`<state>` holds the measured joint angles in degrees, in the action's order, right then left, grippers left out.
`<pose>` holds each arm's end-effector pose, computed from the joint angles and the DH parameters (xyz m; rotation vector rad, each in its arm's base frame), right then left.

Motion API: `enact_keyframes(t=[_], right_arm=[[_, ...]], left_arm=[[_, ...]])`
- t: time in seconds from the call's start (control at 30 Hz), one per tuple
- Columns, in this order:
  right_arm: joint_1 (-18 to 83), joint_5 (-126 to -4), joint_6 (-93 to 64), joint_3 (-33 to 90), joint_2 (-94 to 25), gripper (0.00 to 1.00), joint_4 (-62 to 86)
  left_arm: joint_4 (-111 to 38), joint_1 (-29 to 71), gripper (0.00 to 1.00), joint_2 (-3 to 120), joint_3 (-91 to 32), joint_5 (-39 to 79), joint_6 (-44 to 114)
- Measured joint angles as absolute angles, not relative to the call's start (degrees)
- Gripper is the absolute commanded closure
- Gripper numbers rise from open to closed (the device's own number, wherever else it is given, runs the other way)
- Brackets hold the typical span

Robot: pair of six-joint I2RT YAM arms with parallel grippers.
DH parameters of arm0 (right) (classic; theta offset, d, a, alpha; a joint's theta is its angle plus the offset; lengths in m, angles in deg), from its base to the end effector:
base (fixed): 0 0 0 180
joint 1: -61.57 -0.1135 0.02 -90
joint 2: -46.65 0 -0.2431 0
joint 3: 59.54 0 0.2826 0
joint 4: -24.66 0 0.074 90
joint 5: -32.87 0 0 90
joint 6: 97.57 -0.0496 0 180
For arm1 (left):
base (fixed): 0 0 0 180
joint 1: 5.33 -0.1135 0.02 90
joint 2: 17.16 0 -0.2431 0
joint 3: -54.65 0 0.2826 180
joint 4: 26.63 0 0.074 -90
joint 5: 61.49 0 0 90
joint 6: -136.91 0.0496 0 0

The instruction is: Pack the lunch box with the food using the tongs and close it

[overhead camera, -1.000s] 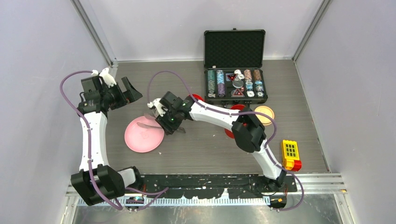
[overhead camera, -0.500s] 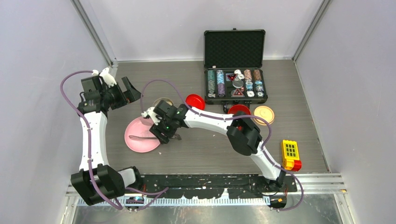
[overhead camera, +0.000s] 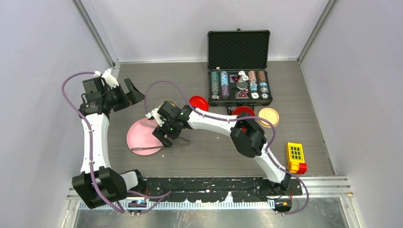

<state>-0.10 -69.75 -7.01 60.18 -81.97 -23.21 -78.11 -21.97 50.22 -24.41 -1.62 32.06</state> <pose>0.2363 0.4611 0.1573 -1.4579 2.2446 0.6605 0.2879 0.0601 0.3203 -0.3298 2.1913 -0.5756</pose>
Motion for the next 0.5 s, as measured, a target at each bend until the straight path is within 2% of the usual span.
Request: enact_keyframes(t=[0.5], right_arm=[[0.36, -69.4, -6.62, 62.32, -74.01, 0.15, -24.0]], left_arm=[[-78.18, -22.0, 0.0, 52.03, -24.46, -2.89, 32.58]])
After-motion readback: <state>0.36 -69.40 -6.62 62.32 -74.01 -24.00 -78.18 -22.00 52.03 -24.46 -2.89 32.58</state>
